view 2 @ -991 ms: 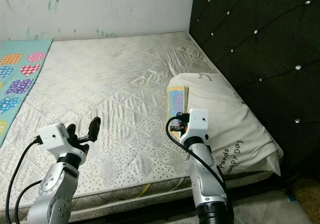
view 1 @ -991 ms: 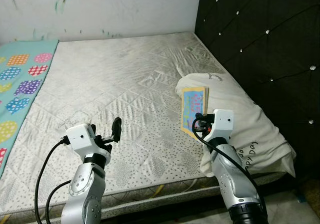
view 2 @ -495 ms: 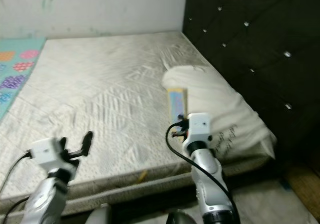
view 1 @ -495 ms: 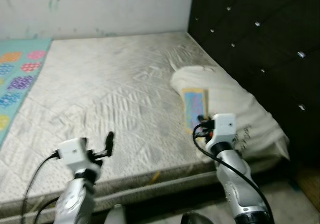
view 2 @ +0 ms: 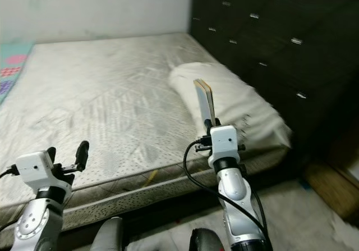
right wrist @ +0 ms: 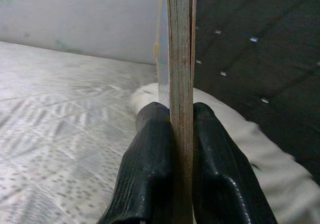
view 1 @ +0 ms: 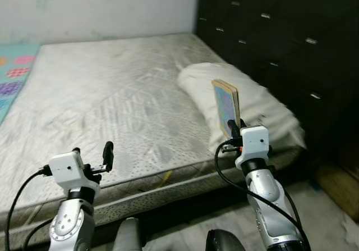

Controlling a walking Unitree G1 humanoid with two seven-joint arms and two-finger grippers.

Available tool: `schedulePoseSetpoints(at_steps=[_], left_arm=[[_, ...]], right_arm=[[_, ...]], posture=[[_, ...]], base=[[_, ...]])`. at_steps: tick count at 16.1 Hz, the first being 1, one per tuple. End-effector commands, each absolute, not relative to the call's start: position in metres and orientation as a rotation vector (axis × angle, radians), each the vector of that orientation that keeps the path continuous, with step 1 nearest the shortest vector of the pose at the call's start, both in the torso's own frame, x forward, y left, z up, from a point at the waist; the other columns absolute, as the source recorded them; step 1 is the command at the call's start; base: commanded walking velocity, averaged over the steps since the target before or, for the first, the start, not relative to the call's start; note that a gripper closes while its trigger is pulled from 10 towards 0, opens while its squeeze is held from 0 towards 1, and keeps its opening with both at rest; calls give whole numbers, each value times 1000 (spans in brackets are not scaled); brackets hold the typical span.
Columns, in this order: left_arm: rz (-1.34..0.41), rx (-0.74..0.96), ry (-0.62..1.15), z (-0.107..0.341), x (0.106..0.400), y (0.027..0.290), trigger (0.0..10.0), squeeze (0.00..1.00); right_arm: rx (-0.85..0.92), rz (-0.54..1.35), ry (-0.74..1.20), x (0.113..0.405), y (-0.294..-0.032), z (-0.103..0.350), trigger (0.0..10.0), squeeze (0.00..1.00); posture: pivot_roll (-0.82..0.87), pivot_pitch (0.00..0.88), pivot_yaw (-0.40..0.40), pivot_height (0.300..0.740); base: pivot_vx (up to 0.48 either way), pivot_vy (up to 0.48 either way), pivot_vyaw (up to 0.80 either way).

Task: Clean up the room

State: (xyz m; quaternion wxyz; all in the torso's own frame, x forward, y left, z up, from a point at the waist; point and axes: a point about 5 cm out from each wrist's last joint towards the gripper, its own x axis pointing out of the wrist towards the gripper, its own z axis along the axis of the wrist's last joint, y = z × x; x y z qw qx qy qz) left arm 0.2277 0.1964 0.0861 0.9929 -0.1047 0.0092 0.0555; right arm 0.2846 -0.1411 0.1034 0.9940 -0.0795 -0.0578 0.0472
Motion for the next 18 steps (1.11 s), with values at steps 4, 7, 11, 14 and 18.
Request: schedulePoseSetpoints(at_steps=[4,7,11,14,18], left_arm=[[124,-240,50,84,232,192,10000,0],[122,-252,56,84,232,190,10000,0],[113,-253,62,84,233,189,10000,0],[109,-259,65,85,234,187,10000,0],[110,-259,66,84,234,187,10000,0]], right_arm=[[-148,126,-165,285,-135,111,10000,0],[-129,164,-169,283,-129,111,10000,0],[-117,181,-168,283,-127,111,10000,0],[-114,199,-168,281,-125,110,10000,0],[-103,205,-166,280,-125,110,10000,0]], posture=[[-74,0,-20,653],[-73,0,-18,653],[-73,0,-17,623],[-75,0,-16,623],[-75,0,-17,623]], base=[[0,0,0],[0,0,0],[0,0,0],[0,0,0],[0,0,0]])
